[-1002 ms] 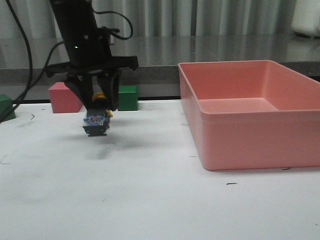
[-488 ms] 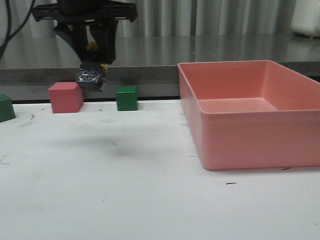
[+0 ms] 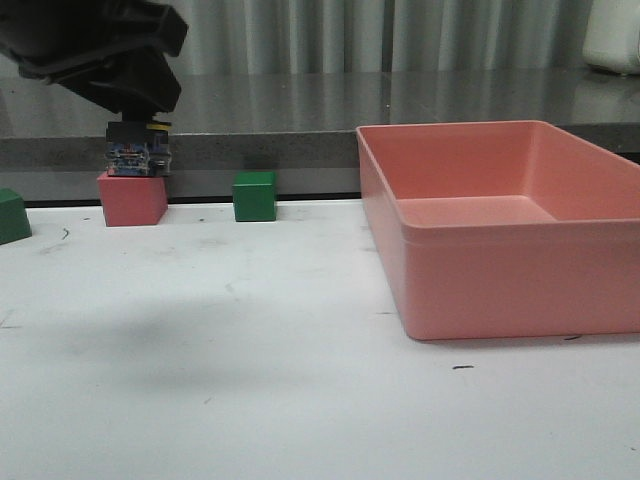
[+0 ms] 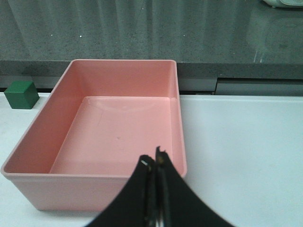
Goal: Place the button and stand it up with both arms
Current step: 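Lift the button with the left gripper and rotate it upright, then lower the upright button onto the table with the left gripper and release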
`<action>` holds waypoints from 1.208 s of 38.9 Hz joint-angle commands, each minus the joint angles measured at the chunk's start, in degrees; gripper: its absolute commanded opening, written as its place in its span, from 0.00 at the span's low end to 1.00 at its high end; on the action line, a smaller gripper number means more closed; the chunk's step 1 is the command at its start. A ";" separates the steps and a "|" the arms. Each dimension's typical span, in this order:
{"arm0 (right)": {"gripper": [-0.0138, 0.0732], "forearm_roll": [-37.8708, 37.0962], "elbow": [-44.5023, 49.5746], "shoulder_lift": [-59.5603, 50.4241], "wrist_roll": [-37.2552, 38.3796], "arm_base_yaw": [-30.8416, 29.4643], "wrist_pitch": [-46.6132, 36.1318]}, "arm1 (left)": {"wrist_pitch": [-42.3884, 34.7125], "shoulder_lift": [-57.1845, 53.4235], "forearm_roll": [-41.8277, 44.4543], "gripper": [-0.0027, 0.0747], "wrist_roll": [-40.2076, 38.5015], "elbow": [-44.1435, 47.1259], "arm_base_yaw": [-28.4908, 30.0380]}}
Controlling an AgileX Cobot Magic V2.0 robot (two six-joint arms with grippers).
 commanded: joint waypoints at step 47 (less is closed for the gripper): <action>0.08 -0.72 -1.45 0.19 -0.49 -0.12 -4.45 | -54.42 21.69 -26.31 0.31 16.73 15.75 -0.17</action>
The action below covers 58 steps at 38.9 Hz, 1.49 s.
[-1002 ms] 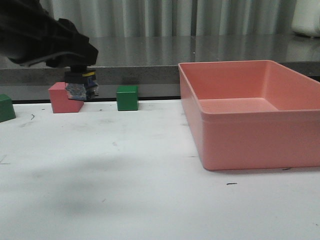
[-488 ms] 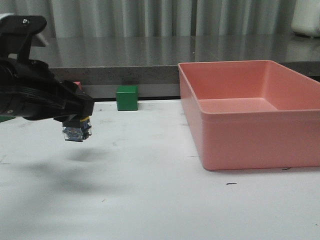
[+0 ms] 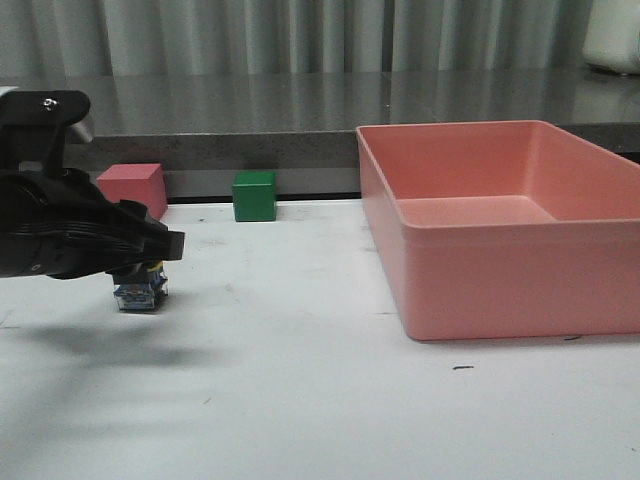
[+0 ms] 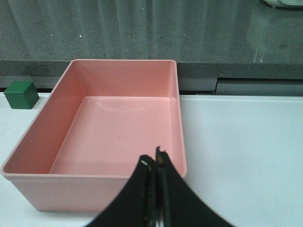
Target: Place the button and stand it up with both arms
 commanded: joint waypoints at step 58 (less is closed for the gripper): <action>0.08 -0.72 -1.45 0.19 -0.49 -0.12 -4.45 | 15.09 -28.08 -0.24 0.01 2.03 -1.15 -4.12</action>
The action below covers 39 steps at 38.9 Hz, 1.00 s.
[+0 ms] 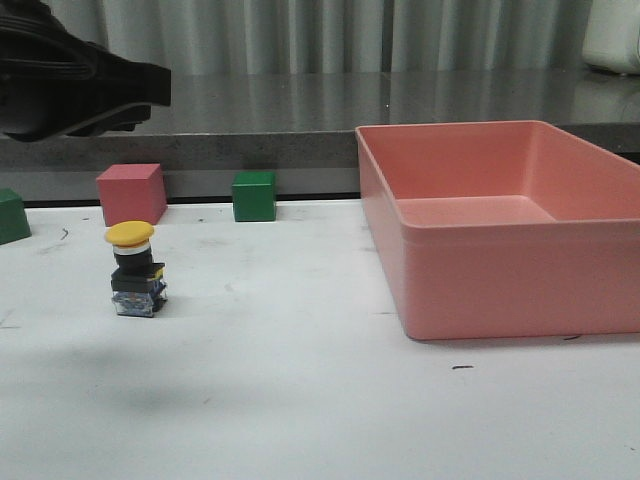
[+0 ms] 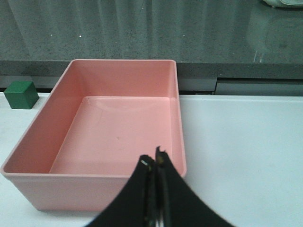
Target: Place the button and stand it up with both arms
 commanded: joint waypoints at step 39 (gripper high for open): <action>0.08 -0.72 -1.45 0.19 -0.49 -0.12 -4.45 | 37.69 -52.46 2.30 0.01 9.23 5.63 -0.39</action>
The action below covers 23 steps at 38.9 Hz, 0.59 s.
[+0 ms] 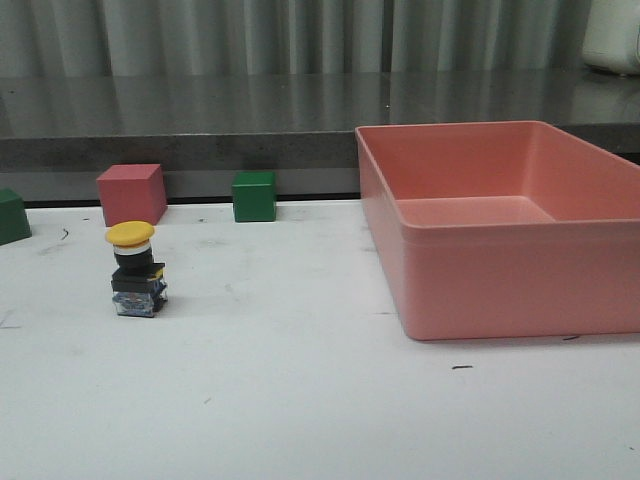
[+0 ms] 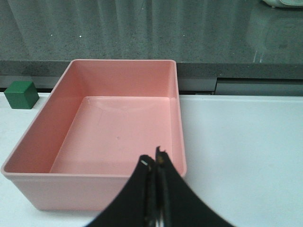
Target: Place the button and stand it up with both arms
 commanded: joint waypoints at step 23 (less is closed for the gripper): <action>0.08 -0.72 -1.45 0.19 -0.49 -0.12 -4.45 | 1.04 -11.79 -0.13 0.01 -0.17 -0.60 -0.39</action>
